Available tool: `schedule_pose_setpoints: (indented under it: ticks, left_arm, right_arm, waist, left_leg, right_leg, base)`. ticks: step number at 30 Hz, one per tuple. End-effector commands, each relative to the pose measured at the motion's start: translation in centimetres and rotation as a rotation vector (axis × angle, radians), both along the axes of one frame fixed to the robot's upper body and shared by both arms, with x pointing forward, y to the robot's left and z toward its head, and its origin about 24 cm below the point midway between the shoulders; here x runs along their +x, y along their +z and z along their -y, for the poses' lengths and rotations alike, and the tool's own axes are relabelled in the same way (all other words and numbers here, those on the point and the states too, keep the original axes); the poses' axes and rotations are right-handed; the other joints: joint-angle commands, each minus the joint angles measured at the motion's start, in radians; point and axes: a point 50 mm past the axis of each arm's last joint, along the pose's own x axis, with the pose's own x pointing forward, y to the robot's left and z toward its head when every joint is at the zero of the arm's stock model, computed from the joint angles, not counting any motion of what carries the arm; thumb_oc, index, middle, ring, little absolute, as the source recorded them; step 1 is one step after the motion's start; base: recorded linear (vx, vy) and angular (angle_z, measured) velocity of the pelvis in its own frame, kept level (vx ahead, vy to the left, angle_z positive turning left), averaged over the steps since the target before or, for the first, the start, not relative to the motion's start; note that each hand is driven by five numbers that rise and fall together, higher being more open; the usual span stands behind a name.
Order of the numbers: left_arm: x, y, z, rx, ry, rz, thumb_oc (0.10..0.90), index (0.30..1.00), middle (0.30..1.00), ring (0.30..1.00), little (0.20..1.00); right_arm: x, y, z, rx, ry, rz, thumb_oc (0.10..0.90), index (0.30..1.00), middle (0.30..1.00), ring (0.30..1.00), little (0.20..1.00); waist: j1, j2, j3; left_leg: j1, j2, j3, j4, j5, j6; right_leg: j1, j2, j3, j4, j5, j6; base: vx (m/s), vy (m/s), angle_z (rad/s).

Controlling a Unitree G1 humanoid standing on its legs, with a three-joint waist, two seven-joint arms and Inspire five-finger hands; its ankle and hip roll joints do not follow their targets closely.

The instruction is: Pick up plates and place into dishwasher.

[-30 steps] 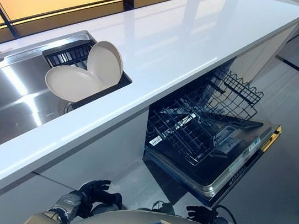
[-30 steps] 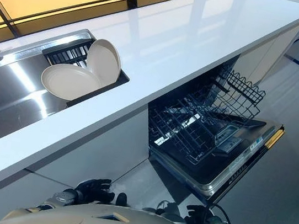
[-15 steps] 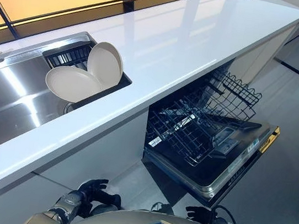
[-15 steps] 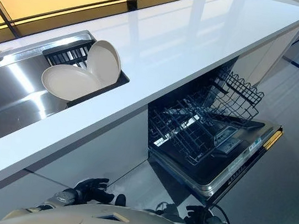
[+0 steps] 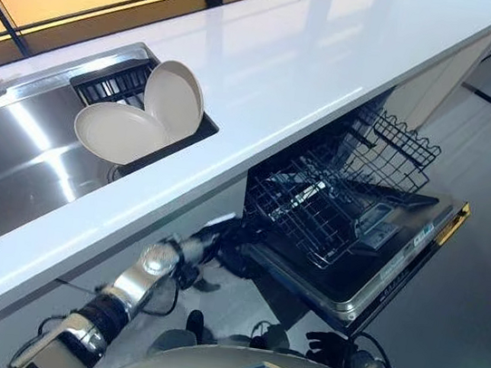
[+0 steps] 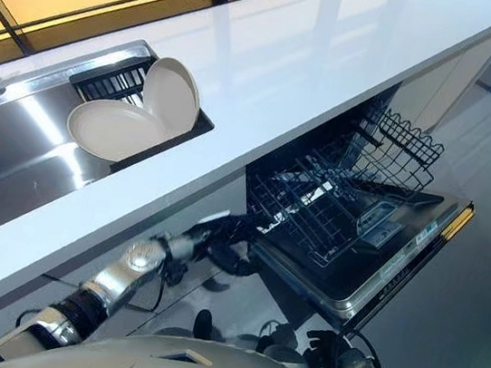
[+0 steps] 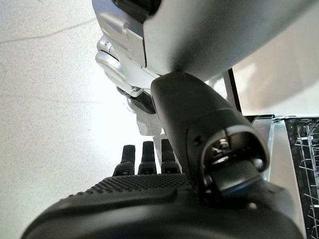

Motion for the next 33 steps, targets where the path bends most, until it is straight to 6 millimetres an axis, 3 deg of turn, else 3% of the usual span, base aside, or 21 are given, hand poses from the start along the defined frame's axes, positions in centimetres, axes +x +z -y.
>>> schedule_pose_setpoints:
  ticks: [1,3,8,10,14,19,24,29,33]
  left_arm:
    - [1.2,8.9,3.1,-0.402,-0.227,0.121,0.800,0.900,0.900,0.900,0.900]
    - [0.4,11.3,3.4,-0.525,-0.315,0.141,0.800,0.900,0.900,0.900,0.900]
    - [-1.0,15.0,2.7,-0.687,-0.397,0.193,0.800,0.900,0.900,0.900,0.900]
    - [-1.0,15.7,2.1,-0.712,-0.361,0.221,0.800,0.900,0.900,0.900,0.900]
    - [0.3,18.2,-1.7,-0.642,-0.066,0.489,0.800,0.900,0.900,0.900,0.900]
    - [1.8,22.3,-9.7,-0.296,0.520,1.005,0.800,0.900,0.900,0.900,0.900]
    - [2.9,24.7,-15.4,0.077,0.865,1.215,0.800,0.900,0.900,0.900,0.900]
    - [4.9,27.0,-22.2,0.541,1.072,1.210,0.800,0.900,0.900,0.900,0.900]
    - [5.5,27.9,-24.9,0.641,1.099,1.109,0.800,0.900,0.900,0.900,0.900]
  right_arm:
    - [2.7,0.0,-3.7,0.122,0.005,0.121,0.800,0.900,0.900,0.900,0.900]
    - [2.4,-0.1,-3.8,0.122,-0.008,0.115,0.800,0.900,0.900,0.900,0.900]
    - [1.6,-0.4,-4.2,0.118,-0.018,0.099,0.800,0.900,0.900,0.900,0.900]
    - [1.4,-0.4,-4.2,0.114,-0.015,0.094,0.800,0.900,0.900,0.900,0.900]
    - [0.6,-0.5,-3.9,0.105,-0.007,0.085,0.800,0.900,0.900,0.900,0.900]
    - [0.0,-0.6,-3.4,0.101,-0.019,0.080,0.800,0.900,0.900,0.900,0.900]
    - [0.1,-0.5,-2.7,0.088,-0.013,0.060,0.800,0.900,0.900,0.900,0.900]
    - [0.4,-0.3,-1.6,0.065,0.013,0.036,0.800,0.900,0.900,0.900,0.900]
    - [0.3,-0.2,-1.2,0.055,0.027,0.028,0.800,0.900,0.900,0.900,0.900]
  waist:
    - [0.024,-0.026,0.020]
    - [0.029,-0.028,0.017]
    - [0.039,-0.025,0.013]
    - [0.044,-0.021,0.011]
    - [0.062,-0.019,0.005]
    - [0.090,-0.022,-0.012]
    - [0.094,-0.011,-0.031]
    - [0.075,0.016,-0.045]
    - [0.061,0.030,-0.048]
  left_leg:
    - [0.046,-0.075,0.038,0.007,-0.107,0.064]
    - [0.046,-0.075,0.033,0.007,-0.109,0.063]
    - [0.046,-0.075,0.020,0.007,-0.108,0.060]
    - [0.048,-0.076,0.015,0.007,-0.107,0.057]
    - [0.051,-0.079,-0.002,0.007,-0.104,0.052]
    - [0.052,-0.085,-0.025,0.007,-0.101,0.042]
    - [0.053,-0.089,-0.025,0.007,-0.099,0.037]
    - [0.062,-0.090,-0.004,0.007,-0.102,0.040]
    - [0.075,-0.092,0.016,0.007,-0.111,0.046]
  right_leg:
    - [-0.043,-0.032,0.009,0.056,0.026,0.074]
    - [-0.037,-0.033,0.007,0.050,0.026,0.073]
    - [-0.026,-0.034,0.000,0.036,0.028,0.068]
    - [-0.019,-0.034,-0.003,0.032,0.027,0.067]
    - [-0.002,-0.039,-0.023,0.022,0.022,0.068]
    - [0.015,-0.041,-0.046,0.021,0.006,0.064]
    - [0.015,-0.041,-0.046,0.026,-0.003,0.061]
    - [0.008,-0.046,-0.035,0.041,-0.005,0.066]
    - [0.007,-0.052,-0.024,0.048,-0.004,0.075]
  base:
    - [0.01,-0.051,0.06]
    - [0.02,-0.053,0.05]
    - [0.01,-0.032,0.04]
    - [0.01,-0.001,0.11]
    - [0.02,0.004,0.13]
    - [0.04,0.005,0.09]
    - [0.04,0.051,0.10]
    - [0.05,0.074,0.02]
    - [0.06,0.075,-0.06]
